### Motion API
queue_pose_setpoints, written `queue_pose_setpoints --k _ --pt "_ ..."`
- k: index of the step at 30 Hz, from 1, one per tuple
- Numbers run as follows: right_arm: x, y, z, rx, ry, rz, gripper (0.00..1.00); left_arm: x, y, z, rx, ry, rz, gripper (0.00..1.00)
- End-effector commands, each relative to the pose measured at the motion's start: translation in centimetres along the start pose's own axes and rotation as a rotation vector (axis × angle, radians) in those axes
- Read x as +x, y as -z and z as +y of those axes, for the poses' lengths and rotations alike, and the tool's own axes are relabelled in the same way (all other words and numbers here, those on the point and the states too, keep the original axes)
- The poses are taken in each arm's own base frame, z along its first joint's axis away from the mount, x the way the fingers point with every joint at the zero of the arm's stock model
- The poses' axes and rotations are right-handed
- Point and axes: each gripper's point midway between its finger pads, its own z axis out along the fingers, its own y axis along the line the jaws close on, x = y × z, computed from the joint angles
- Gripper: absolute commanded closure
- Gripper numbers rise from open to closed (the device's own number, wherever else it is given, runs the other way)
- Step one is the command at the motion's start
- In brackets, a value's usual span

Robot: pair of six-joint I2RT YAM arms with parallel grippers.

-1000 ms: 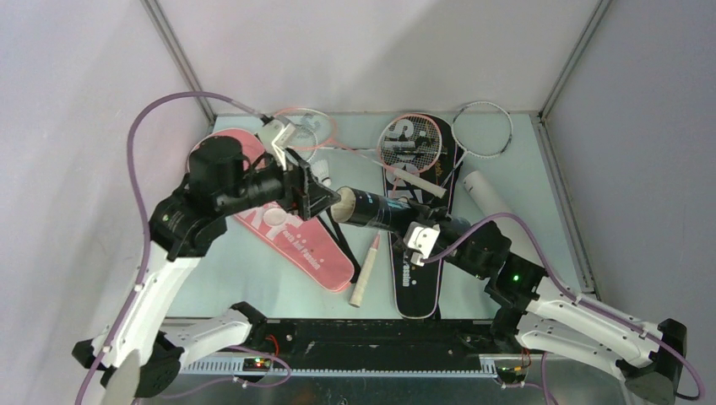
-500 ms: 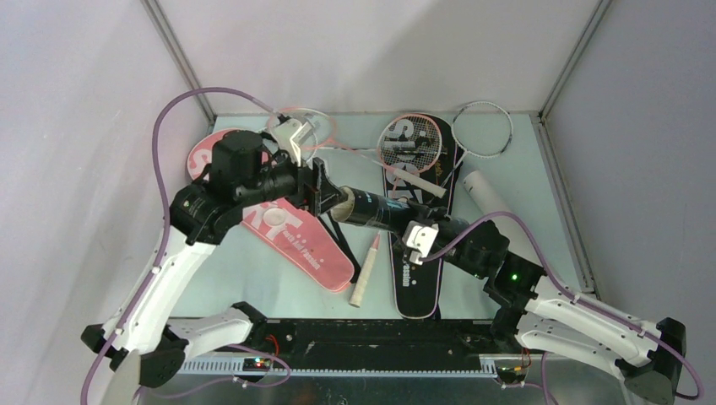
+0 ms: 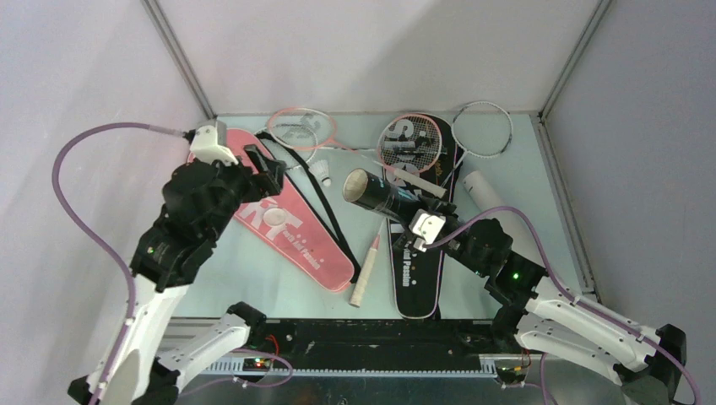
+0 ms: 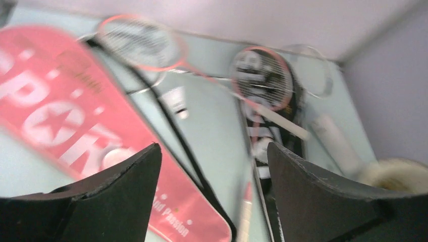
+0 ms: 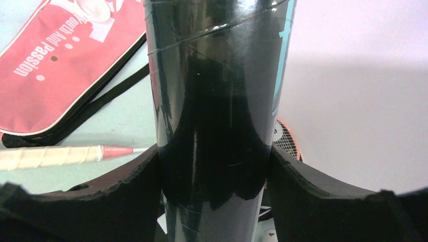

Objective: Pack up the badminton gear
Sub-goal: Place the shuttlecock at the shuttle tube, then close the lid on the shuttle tube.

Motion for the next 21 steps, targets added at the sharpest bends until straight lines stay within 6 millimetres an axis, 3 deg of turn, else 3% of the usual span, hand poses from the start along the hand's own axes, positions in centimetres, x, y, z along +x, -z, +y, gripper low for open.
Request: queue_pose_setpoints --k 1,6,10,16,21 --pt "-3.5 0.3 -2.2 0.075 -0.040 -0.138 0.70 3.6 -3.0 9.2 -0.415 0.228 -0.025 0.18" --pt "-4.2 0.8 -2.4 0.077 -0.047 -0.166 0.70 8.8 -5.1 15.7 -0.643 0.518 -0.003 0.35" --pt "-4.5 1.3 -2.6 0.084 -0.051 -0.175 0.70 12.8 -6.7 19.6 -0.817 0.594 0.038 0.48" --pt "-4.9 1.4 -2.1 0.053 -0.051 -0.197 0.70 17.1 -9.8 22.1 -0.891 0.625 0.104 0.51" --pt "-4.9 1.4 -2.0 0.051 -0.051 -0.199 0.70 21.0 -11.1 23.3 -0.925 0.632 0.204 0.52"
